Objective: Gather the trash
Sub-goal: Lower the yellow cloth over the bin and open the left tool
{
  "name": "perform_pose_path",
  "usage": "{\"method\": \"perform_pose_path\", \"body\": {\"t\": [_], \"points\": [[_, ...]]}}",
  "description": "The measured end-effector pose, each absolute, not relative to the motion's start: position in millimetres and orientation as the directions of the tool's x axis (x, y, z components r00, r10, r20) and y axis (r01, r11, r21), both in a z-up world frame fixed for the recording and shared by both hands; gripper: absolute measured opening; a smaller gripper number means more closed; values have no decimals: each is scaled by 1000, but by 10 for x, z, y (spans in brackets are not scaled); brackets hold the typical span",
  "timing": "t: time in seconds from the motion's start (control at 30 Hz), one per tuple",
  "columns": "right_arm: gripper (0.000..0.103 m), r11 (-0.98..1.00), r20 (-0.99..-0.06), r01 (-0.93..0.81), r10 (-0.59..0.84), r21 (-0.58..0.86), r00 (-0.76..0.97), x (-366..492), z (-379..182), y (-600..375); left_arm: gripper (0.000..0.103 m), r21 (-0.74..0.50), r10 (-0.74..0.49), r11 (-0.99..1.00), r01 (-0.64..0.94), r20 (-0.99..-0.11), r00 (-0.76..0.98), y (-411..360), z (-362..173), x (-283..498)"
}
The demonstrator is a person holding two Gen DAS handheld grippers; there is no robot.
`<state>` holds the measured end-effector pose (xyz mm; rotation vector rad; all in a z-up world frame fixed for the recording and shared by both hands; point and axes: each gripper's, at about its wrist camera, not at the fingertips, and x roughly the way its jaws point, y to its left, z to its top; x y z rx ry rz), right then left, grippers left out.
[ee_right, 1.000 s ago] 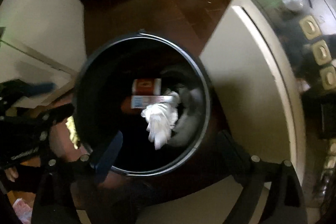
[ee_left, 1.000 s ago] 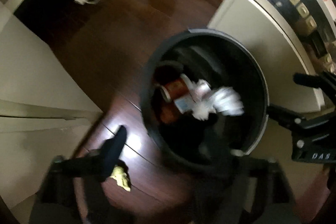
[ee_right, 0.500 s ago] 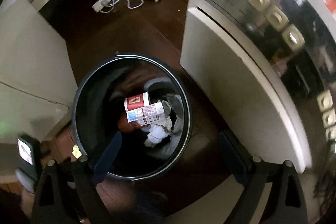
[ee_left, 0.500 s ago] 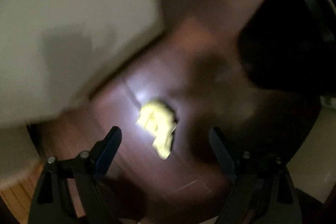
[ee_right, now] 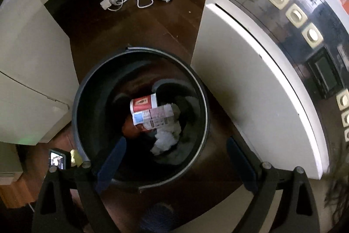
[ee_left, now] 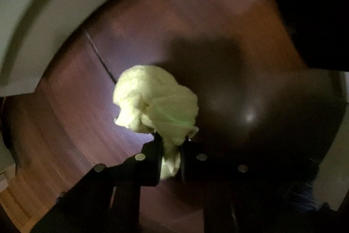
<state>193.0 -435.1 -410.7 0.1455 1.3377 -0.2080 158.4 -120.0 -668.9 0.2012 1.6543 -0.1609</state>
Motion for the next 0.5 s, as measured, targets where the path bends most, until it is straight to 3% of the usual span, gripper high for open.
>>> {"method": "perform_pose_path", "body": {"t": [0.27,0.5], "points": [[94,954,-982,299,-37,20,183,1958,-4128,-4434,14,-64,-83,962,265,-995,59,-1620,-5492,1838],[94,956,-974,290,-13,55,227,1821,-3832,-4427,14,-167,-244,935,312,-943,226,-2134,-4196,2062]]}}
